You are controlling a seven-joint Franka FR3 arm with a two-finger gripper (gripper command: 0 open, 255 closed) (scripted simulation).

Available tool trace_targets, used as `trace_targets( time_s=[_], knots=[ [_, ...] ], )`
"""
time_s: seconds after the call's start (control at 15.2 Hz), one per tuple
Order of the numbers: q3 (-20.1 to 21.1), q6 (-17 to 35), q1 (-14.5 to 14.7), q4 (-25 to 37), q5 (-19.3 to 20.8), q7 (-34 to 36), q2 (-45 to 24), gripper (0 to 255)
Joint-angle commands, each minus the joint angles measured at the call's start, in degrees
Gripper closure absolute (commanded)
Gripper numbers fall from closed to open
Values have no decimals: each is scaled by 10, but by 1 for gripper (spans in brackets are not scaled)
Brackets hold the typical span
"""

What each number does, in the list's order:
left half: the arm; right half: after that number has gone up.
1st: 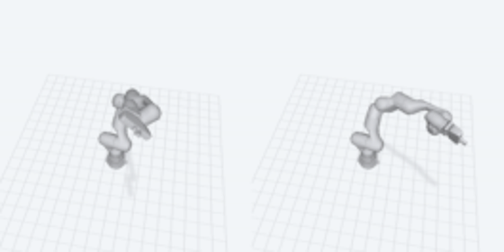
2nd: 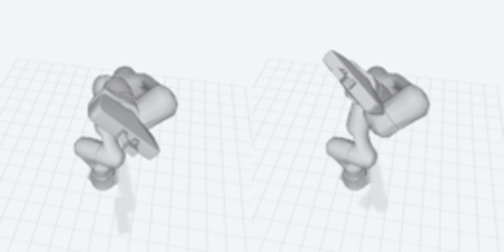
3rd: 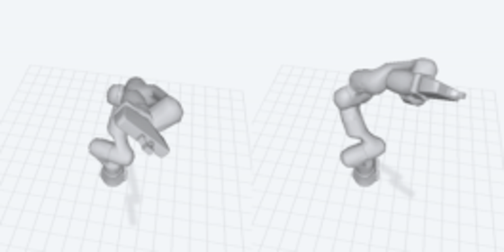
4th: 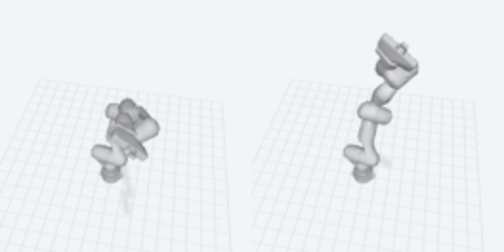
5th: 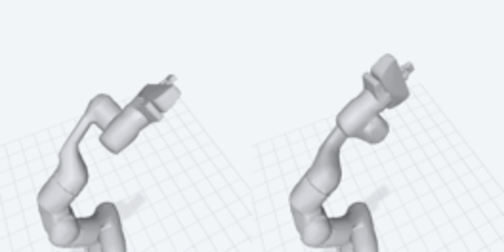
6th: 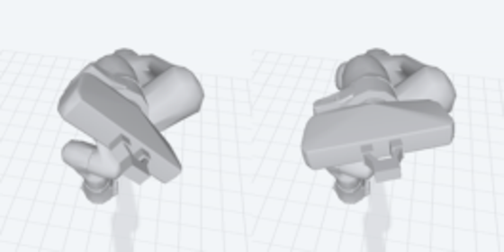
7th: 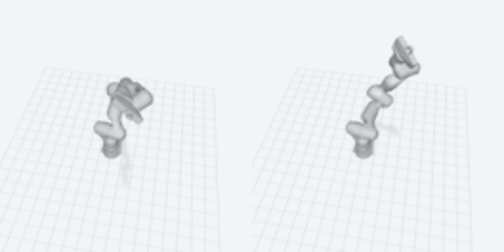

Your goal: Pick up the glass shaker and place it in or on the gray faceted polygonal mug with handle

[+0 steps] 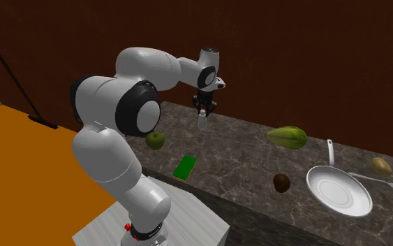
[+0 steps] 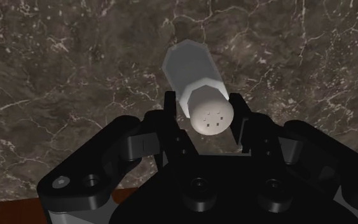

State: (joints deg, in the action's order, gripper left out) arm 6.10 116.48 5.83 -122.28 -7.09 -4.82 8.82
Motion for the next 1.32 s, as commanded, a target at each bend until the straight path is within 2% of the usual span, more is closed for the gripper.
trace_targets(
  time_s=[0.0,0.59,1.25],
  knots=[
    [0,-15,0,13,1,2,2,255],
    [-1,-81,-1,69,3,8,11,255],
    [80,-86,55,50,-12,141,50,255]
  ],
)
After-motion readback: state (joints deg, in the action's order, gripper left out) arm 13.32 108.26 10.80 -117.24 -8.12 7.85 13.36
